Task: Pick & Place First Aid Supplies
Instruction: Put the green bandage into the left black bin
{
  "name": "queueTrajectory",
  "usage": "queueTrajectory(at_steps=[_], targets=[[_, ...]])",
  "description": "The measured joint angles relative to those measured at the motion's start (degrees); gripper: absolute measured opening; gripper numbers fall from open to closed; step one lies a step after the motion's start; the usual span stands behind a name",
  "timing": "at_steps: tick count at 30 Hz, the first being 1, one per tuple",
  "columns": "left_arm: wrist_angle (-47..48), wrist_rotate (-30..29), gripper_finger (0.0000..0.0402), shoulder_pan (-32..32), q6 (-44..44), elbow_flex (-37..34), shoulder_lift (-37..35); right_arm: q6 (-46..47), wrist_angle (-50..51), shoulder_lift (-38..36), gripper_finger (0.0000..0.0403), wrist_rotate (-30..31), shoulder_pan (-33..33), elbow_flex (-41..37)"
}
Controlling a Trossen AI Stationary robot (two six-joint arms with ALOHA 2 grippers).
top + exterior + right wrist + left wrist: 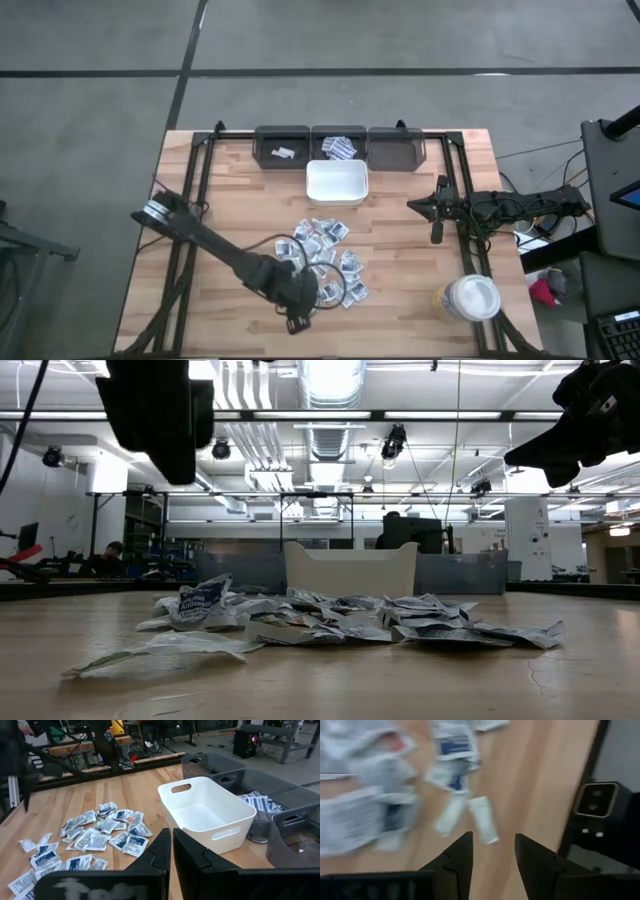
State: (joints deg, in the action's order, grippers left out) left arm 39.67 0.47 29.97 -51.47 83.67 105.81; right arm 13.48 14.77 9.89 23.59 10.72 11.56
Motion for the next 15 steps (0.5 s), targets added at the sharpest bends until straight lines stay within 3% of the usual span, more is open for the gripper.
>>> queueTrajectory(at_steps=[7,15], targets=[[-7.7,4.6,0.0138,0.6,-0.1,1.4,6.4,0.0,0.0,0.0,0.0018,0.0,0.0,0.0],[-7.9,3.5,0.0138,1.1,-3.8,2.5,9.7,0.0,0.0,0.0,0.0018,0.0,0.0,0.0]])
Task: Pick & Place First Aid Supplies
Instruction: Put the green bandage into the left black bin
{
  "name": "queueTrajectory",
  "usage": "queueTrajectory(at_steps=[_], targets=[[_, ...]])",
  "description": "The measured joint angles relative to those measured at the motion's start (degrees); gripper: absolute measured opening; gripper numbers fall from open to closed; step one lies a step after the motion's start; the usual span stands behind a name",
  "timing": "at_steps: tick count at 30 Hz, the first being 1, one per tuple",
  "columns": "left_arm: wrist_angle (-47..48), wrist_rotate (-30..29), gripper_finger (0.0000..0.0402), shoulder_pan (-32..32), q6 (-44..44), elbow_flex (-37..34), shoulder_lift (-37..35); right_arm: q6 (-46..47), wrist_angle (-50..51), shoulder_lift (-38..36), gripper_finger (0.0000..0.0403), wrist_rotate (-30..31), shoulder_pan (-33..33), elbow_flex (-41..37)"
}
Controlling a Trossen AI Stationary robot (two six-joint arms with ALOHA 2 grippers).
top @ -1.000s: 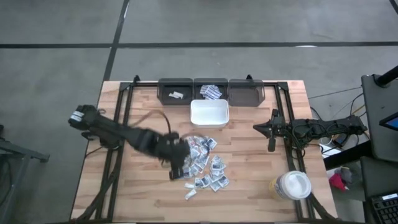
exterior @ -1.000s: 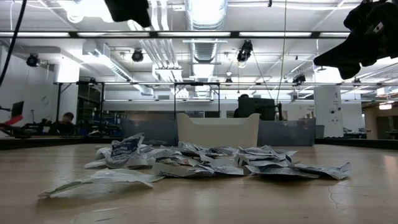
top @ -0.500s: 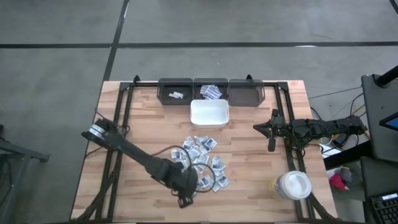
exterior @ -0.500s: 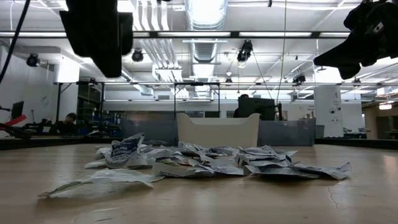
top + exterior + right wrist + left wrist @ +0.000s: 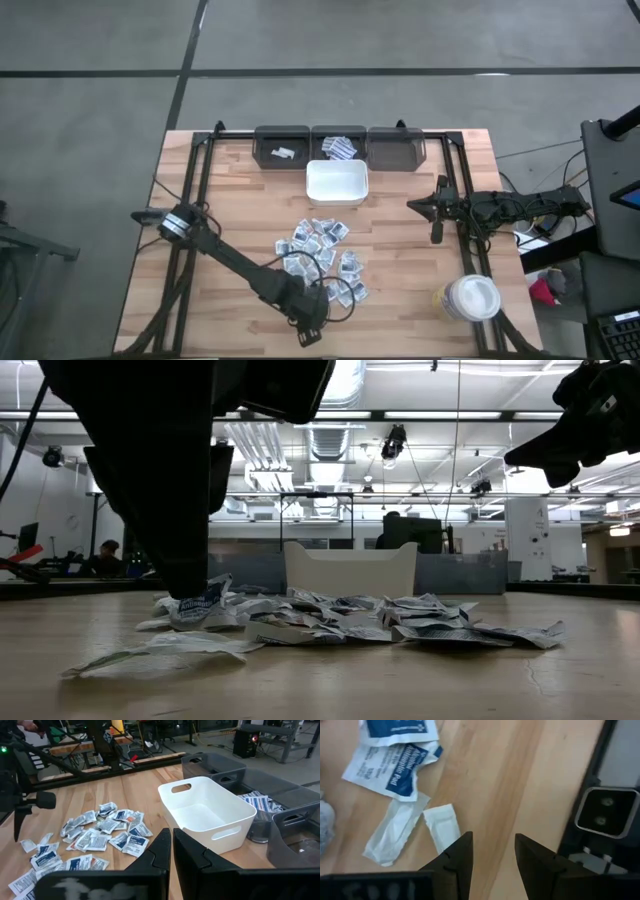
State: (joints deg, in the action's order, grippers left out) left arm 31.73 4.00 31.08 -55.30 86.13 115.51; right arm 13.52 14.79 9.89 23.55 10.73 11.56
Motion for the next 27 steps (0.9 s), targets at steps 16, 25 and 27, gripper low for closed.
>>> queueTrajectory(at_steps=[16,25,27], targets=[[1.5,-4.3,0.0138,1.0,-4.9,-0.2,0.1,0.0,0.0,0.0,0.0018,0.0,0.0,0.0],[1.4,-6.7,0.0138,1.6,-4.9,-0.8,0.2,0.0,0.0,0.0,0.0018,0.0,0.0,0.0],[1.5,-6.7,0.0138,1.6,-5.1,-1.7,0.3,0.0,0.0,0.0,0.0018,0.0,0.0,0.0]])
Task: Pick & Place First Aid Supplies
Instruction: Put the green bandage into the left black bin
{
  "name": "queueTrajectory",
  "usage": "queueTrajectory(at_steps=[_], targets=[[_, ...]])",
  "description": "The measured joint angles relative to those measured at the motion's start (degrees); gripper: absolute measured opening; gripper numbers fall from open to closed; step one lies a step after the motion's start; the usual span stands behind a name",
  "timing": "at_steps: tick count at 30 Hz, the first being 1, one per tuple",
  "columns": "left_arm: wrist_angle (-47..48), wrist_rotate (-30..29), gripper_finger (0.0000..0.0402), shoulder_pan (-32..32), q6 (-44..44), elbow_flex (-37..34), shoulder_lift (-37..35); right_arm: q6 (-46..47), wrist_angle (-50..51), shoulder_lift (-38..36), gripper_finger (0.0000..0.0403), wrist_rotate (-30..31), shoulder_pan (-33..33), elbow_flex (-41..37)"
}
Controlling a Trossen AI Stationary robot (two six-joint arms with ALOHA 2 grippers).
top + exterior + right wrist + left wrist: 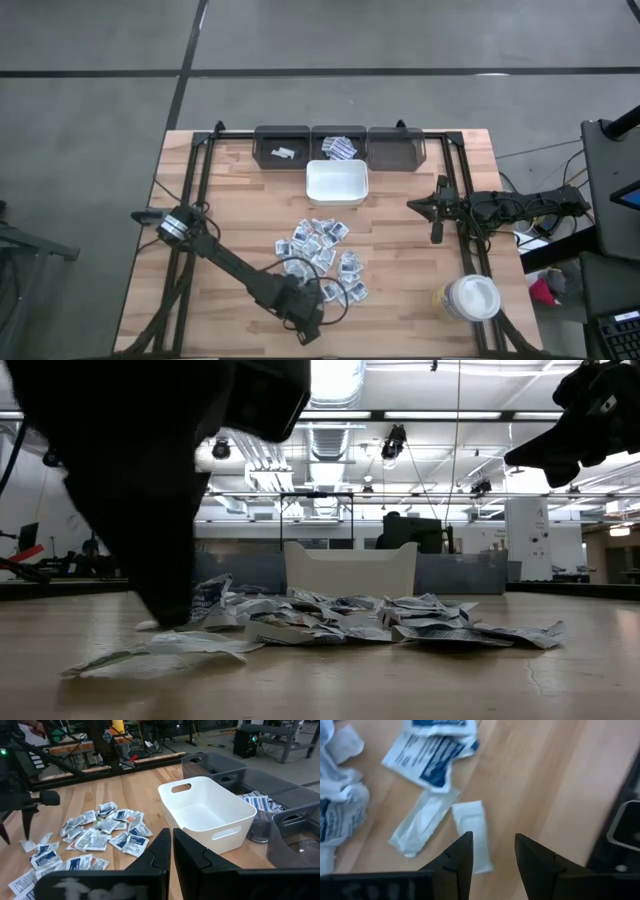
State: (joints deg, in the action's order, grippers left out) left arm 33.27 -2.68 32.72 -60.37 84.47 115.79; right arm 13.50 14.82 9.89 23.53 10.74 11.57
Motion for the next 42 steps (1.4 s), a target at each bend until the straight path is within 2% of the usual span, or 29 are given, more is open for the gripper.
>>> queueTrajectory(at_steps=[13,16,22,24,31,33,37,40,42], targets=[[-0.8,-0.4,0.0132,0.4,-4.3,-5.0,-0.1,0.0,0.0,0.0,0.0018,0.0,0.0,0.0],[-0.7,-0.4,0.0107,0.4,-4.5,-5.1,-0.2,0.0,0.0,0.0,0.0018,0.0,0.0,0.0],[0.2,-0.4,0.002,0.4,-1.6,-4.6,-0.1,-0.2,0.0,0.0,0.0018,0.0,0.0,0.0],[0.1,-0.4,0.0007,0.5,-1.1,-4.5,-0.2,-0.2,0.0,0.0,0.0018,0.0,0.0,0.0],[-0.3,1.9,0.0002,0.5,-0.6,-4.5,-0.9,-0.2,0.0,0.0,0.0018,0.0,0.0,0.0],[0.0,5.0,0.0002,0.6,1.0,-4.1,-1.4,-0.2,0.0,0.0,0.0018,0.0,0.0,0.0],[-0.4,7.1,0.0001,0.6,7.3,-2.6,-4.2,-0.2,0.0,0.0,0.0018,0.0,0.0,0.0],[-0.3,4.1,0.0001,0.4,12.3,-2.0,-7.1,-0.4,0.1,0.1,0.0018,0.0,0.0,0.0],[-0.2,-2.0,0.0001,0.1,13.7,-2.2,-9.6,-0.4,0.1,0.1,0.0018,0.0,0.0,0.0]])
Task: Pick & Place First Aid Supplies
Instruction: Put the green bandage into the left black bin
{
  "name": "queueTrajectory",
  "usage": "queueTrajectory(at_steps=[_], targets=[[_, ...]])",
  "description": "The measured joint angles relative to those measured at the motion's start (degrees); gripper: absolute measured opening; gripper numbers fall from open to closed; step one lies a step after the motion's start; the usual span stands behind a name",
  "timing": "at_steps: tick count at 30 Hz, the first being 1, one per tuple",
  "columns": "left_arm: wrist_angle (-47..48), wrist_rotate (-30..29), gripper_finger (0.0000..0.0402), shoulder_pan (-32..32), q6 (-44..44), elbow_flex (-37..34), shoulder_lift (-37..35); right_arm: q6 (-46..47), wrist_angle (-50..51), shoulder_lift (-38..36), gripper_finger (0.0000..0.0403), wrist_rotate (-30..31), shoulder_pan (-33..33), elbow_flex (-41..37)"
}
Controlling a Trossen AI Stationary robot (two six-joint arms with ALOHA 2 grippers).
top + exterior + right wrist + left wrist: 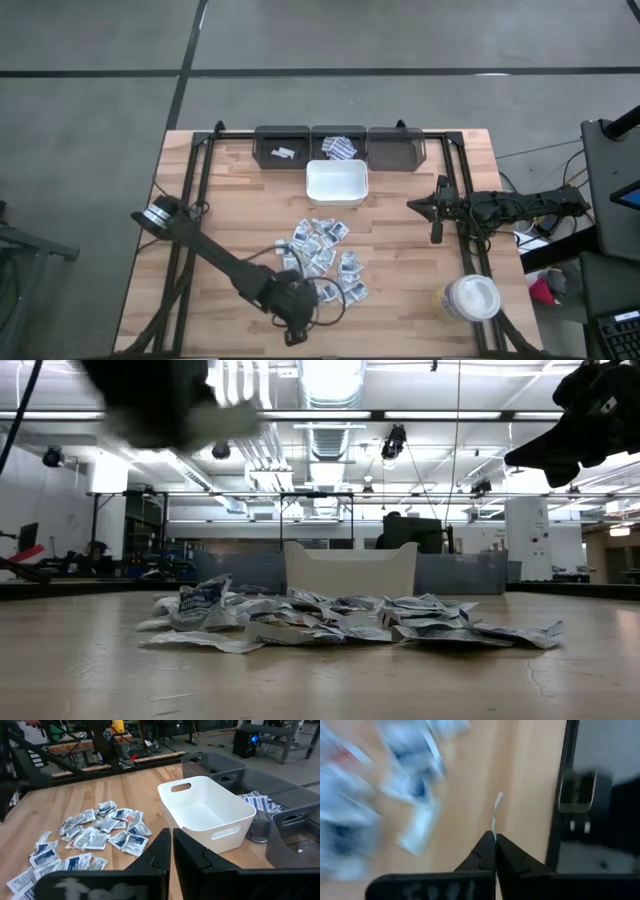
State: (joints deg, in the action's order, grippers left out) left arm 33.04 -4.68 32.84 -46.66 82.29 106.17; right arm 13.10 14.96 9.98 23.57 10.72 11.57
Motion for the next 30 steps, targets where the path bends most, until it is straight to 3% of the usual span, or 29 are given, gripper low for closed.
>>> queueTrajectory(at_steps=[9,13,21,30], targets=[[8.5,-35.8,0.0,-5.1,5.9,-0.2,-14.2,-0.2,0.3,0.0,0.0018,0.0,0.0,0.0],[14.9,-43.8,0.0,-11.0,11.4,-0.3,-19.5,-0.3,0.3,-0.1,0.0018,0.0,0.0,0.0],[17.4,-42.4,0.0,-31.2,33.1,-0.4,-22.9,-0.3,0.3,-0.1,0.0018,0.0,0.0,0.0],[15.0,-25.1,0.0,-56.8,54.5,-0.4,-17.8,-0.1,0.3,-0.1,0.0018,0.0,0.0,0.0]])
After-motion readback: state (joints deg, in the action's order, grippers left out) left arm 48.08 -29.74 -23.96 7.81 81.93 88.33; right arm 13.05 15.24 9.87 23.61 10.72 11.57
